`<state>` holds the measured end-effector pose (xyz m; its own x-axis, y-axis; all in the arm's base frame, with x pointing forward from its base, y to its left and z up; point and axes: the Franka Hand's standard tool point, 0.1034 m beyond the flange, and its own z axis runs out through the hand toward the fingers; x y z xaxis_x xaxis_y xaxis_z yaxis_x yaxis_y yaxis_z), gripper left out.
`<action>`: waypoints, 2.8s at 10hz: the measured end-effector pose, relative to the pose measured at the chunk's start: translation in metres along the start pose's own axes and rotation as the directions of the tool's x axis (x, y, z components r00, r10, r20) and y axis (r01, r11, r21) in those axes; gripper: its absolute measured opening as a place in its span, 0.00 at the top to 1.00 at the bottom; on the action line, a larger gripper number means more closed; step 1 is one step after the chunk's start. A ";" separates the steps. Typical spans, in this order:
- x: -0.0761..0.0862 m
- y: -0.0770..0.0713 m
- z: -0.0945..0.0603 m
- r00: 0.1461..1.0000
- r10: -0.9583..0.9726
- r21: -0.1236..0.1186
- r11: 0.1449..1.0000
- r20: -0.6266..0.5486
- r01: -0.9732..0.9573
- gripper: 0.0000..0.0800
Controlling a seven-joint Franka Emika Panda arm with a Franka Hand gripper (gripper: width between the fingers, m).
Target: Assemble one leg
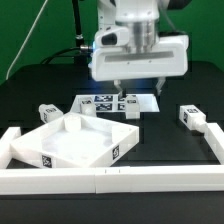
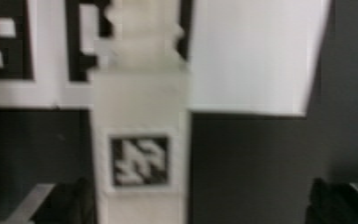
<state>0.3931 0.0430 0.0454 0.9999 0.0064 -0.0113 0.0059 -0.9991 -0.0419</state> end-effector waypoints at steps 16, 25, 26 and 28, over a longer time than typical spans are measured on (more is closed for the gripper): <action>0.026 -0.085 0.045 0.998 -0.018 0.013 1.000 -0.057 0.019 0.88; 0.054 -0.093 -0.004 0.952 -0.290 -0.014 0.957 -0.100 0.290 0.88; 0.063 -0.087 0.000 0.952 -0.291 -0.016 0.957 -0.100 0.291 0.63; 0.072 -0.079 0.003 0.956 -0.276 -0.015 0.961 -0.098 0.276 0.44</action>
Offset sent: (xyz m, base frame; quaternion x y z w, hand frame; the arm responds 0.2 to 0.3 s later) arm 0.0681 0.0910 -0.0070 -0.0697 0.0015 0.0324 0.9970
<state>0.4646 0.1225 0.0450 0.9557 0.2776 0.0981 0.2815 -0.9591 -0.0289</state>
